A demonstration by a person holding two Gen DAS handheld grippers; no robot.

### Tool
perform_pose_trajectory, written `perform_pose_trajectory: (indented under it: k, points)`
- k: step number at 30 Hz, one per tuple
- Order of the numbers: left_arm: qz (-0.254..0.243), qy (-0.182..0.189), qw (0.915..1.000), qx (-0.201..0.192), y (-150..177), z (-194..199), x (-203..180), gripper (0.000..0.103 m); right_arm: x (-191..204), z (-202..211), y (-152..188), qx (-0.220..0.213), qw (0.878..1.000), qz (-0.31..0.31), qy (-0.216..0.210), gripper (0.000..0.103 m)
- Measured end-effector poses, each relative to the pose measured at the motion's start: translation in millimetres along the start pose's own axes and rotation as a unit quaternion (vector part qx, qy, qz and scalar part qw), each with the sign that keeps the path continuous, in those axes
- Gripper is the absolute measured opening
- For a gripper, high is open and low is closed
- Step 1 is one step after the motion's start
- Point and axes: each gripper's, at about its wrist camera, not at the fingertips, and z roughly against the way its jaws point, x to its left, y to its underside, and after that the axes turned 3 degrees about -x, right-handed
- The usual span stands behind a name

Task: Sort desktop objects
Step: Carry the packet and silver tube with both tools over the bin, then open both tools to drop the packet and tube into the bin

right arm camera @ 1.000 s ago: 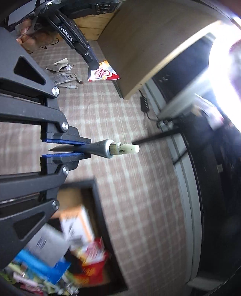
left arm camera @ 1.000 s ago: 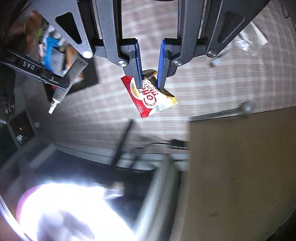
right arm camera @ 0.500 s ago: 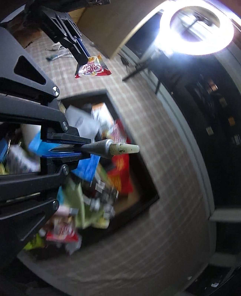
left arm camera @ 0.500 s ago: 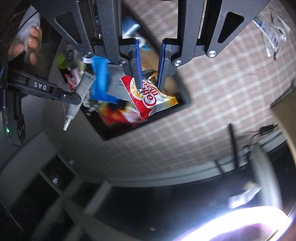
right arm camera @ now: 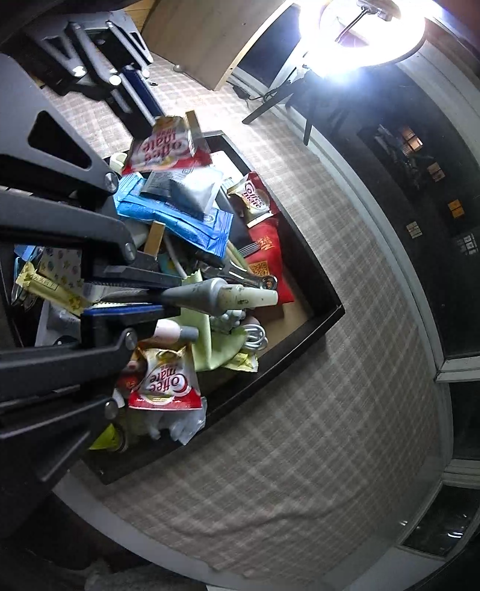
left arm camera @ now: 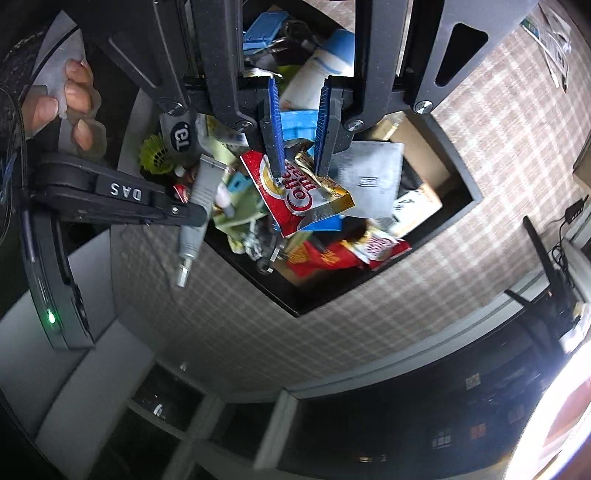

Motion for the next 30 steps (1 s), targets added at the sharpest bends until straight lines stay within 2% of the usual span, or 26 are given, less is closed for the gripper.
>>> perform_pose_trajectory:
  k: [6,7,8,10,12,23,27,30]
  points:
    - [-0.023,0.001,0.9997,0.004,6.1,-1.5,-18.3,0.016,1.1,0.2,2.8,0.004,1.000,0.005,-0.003,0.008]
    - [-0.029,0.003,0.9996,0.004,6.1,-1.9,-20.4,0.018,1.9,0.7,2.9,0.005,1.000,0.008,-0.004,0.011]
    - [-0.030,0.005,0.9995,0.007,6.7,-2.1,-21.5,0.035,2.4,1.0,2.2,0.005,1.000,0.009,-0.004,0.015]
    - [-0.027,0.007,0.9996,-0.004,7.4,1.9,-21.3,0.053,2.9,7.3,1.3,-0.011,1.000,0.008,-0.001,0.043]
    - [-0.036,-0.007,0.9992,-0.017,8.4,7.7,-22.8,0.052,4.7,14.0,2.4,-0.026,1.000,0.011,0.001,0.048]
    - [-0.033,-0.033,0.9985,-0.027,17.5,24.9,5.2,0.052,46.4,20.0,4.1,-0.040,0.997,0.058,-0.021,0.054]
    - [-0.004,-0.046,0.9985,-0.029,28.2,36.8,40.6,0.052,76.2,13.4,8.7,-0.041,0.994,0.089,-0.047,0.059]
    - [0.026,-0.056,0.9976,-0.031,40.4,48.1,72.3,0.052,100.4,6.5,12.5,-0.042,0.991,0.118,-0.051,0.060]
